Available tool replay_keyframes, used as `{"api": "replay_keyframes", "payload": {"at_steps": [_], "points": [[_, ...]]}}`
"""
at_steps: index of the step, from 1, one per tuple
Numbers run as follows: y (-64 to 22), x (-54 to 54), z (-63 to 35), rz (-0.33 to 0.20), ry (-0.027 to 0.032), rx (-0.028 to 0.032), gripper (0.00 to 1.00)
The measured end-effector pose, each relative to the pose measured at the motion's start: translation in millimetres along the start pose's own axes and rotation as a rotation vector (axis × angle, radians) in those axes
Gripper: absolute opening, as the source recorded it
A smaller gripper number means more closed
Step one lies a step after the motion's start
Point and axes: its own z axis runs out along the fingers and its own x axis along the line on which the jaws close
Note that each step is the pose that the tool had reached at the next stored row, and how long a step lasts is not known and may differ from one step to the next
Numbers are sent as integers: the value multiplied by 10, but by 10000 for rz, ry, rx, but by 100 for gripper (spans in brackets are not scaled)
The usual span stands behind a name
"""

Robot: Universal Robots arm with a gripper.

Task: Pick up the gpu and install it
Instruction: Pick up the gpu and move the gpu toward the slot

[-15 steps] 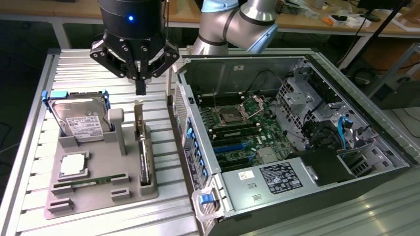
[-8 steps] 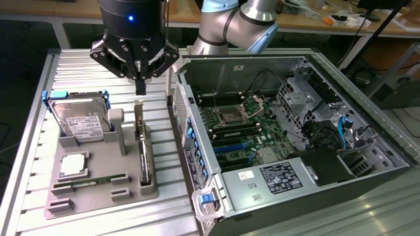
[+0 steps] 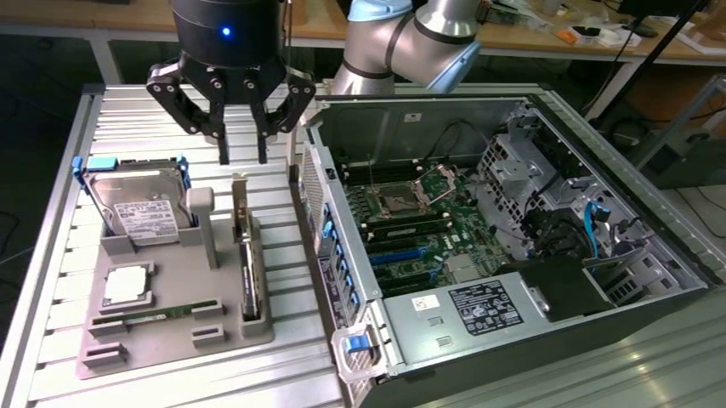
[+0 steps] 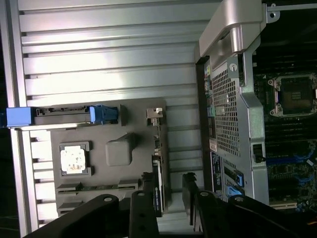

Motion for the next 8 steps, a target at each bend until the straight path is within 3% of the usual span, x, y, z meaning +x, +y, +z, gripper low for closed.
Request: {"api": "replay_keyframes", "payload": {"at_steps": [2, 4, 5, 8], "points": [[0, 0, 0, 0, 0, 0, 48], [0, 0, 0, 0, 0, 0, 48], [0, 0, 0, -1, 0, 0, 54], [0, 0, 0, 0, 0, 0, 54]]}}
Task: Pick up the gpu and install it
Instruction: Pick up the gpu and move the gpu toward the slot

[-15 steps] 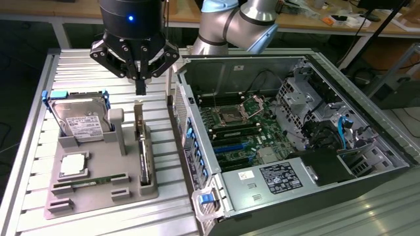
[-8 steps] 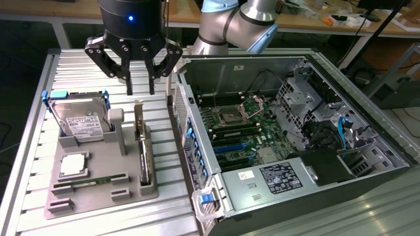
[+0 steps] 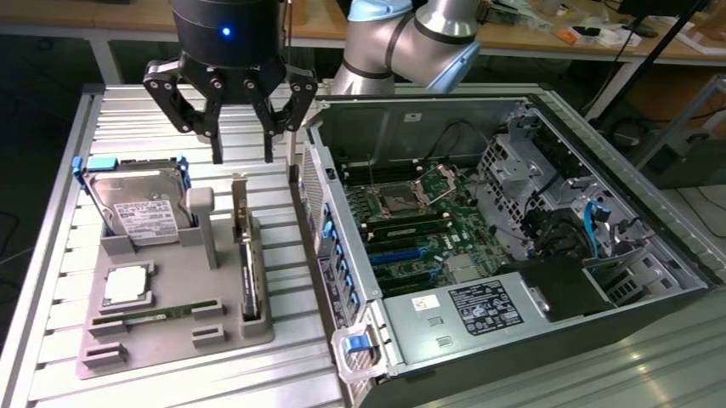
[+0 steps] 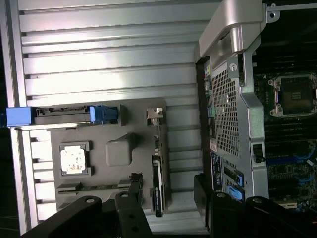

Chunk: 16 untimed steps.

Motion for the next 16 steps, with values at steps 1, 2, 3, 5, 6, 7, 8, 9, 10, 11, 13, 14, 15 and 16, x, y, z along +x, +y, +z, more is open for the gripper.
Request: {"api": "replay_keyframes", "payload": {"at_steps": [1, 2, 3, 5, 6, 7, 8, 9, 10, 11, 13, 14, 15, 16], "points": [[0, 0, 0, 0, 0, 0, 54], [0, 0, 0, 0, 0, 0, 54], [0, 0, 0, 0, 0, 0, 54], [0, 0, 0, 0, 0, 0, 54], [-2, 0, 1, 1, 0, -1, 54], [-8, 0, 2, 0, 0, -1, 54], [-15, -1, 2, -1, 1, 1, 54], [-19, -1, 2, -1, 1, 1, 54], [-20, -1, 3, 0, 0, 0, 54], [-20, -1, 2, 1, 0, 0, 54], [-20, -1, 2, 0, 0, 0, 54], [-20, -1, 2, 0, 1, 1, 54], [-23, -1, 2, 0, 1, 1, 54], [-28, -2, 2, -2, 1, 1, 54]]}}
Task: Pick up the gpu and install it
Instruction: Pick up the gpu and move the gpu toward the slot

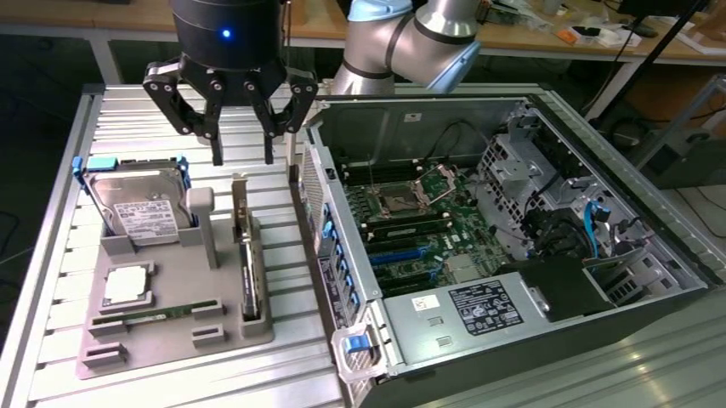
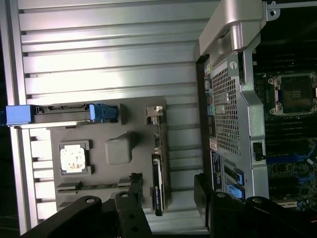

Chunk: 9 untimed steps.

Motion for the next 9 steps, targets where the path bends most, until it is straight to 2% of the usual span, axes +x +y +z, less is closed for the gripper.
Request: {"api": "replay_keyframes", "payload": {"at_steps": [9], "points": [[-72, -5, 6, 3, 0, -1, 54]]}}
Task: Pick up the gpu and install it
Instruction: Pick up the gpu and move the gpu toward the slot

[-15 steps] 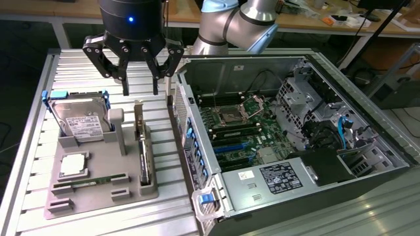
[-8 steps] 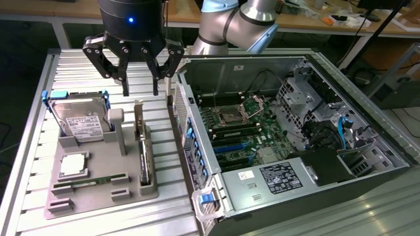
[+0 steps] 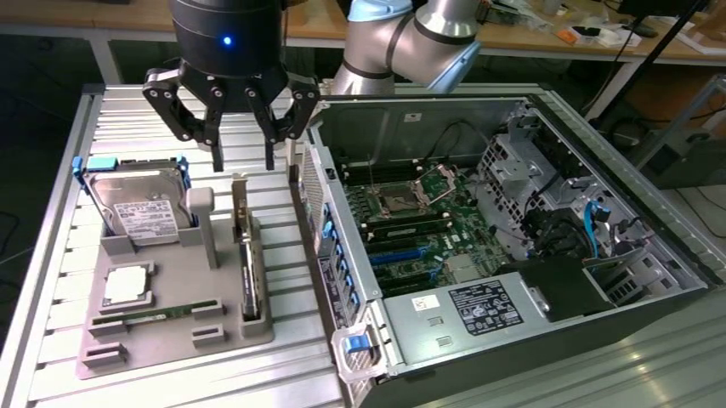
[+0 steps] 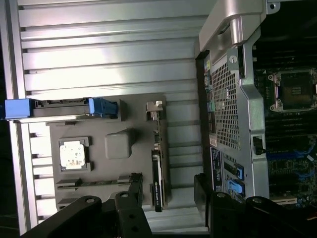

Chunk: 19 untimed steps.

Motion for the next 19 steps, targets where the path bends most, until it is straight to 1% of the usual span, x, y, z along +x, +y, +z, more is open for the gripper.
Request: {"api": "replay_keyframes", "payload": {"at_steps": [10, 19], "points": [[-23, -2, 3, -1, 0, 0, 54], [-85, -6, 21, 0, -1, -1, 54]]}}
